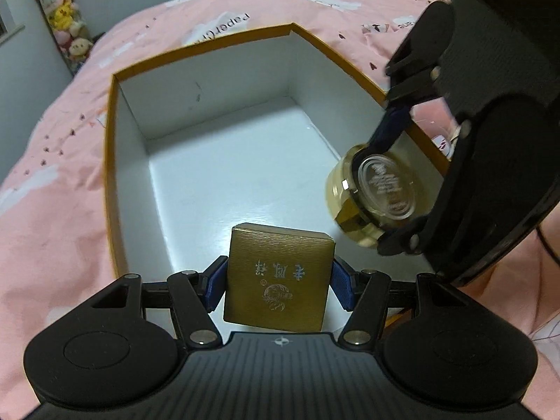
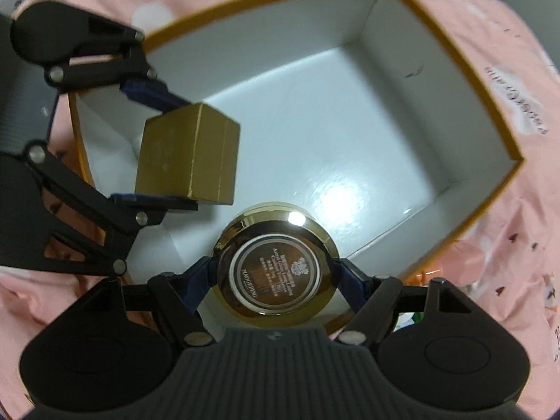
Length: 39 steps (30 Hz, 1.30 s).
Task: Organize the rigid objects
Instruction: 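Carry both items into the box and open both tools to release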
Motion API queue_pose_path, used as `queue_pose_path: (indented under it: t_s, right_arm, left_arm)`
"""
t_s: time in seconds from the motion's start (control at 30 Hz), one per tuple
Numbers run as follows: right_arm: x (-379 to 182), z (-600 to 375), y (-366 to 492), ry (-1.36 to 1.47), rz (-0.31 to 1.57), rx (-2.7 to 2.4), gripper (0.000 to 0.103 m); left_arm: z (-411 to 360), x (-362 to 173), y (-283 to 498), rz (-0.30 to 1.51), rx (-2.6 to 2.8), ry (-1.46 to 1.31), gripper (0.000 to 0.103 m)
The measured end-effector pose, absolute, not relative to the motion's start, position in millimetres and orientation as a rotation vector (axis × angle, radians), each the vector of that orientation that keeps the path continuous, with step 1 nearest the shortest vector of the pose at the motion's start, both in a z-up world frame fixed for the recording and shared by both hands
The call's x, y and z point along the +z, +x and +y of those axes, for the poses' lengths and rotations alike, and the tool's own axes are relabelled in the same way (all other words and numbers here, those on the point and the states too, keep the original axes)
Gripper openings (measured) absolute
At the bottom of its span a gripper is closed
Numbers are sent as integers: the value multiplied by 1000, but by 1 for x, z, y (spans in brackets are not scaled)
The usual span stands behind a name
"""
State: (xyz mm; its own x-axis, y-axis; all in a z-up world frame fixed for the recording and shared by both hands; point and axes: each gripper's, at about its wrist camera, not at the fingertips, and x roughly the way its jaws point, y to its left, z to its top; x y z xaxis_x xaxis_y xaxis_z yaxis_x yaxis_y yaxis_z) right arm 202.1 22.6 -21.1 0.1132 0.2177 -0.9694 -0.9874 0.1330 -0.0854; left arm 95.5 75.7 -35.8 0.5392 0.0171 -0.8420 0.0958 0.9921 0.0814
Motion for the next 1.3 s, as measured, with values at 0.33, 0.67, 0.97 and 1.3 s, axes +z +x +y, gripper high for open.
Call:
queue_pose_path:
  t_s: [0.33,0.67,0.97,1.3]
  right_arm:
    - [-44,49,204,-1135,1142,1170,75]
    - [-46,53,198,-1147,1147,1183,79]
    - [-29,37,198,-1065,1083,1143,74]
    - [-28,23,185,-1064,977,1078,46]
  left_arm:
    - [98,-52,115,1108,-104,2,70]
    - [103,-56,116,1152,-109,-19,70]
    - [103,-54,123,1181,-99,-30,70]
    - [111,-61,131,1192,-74,-199,79]
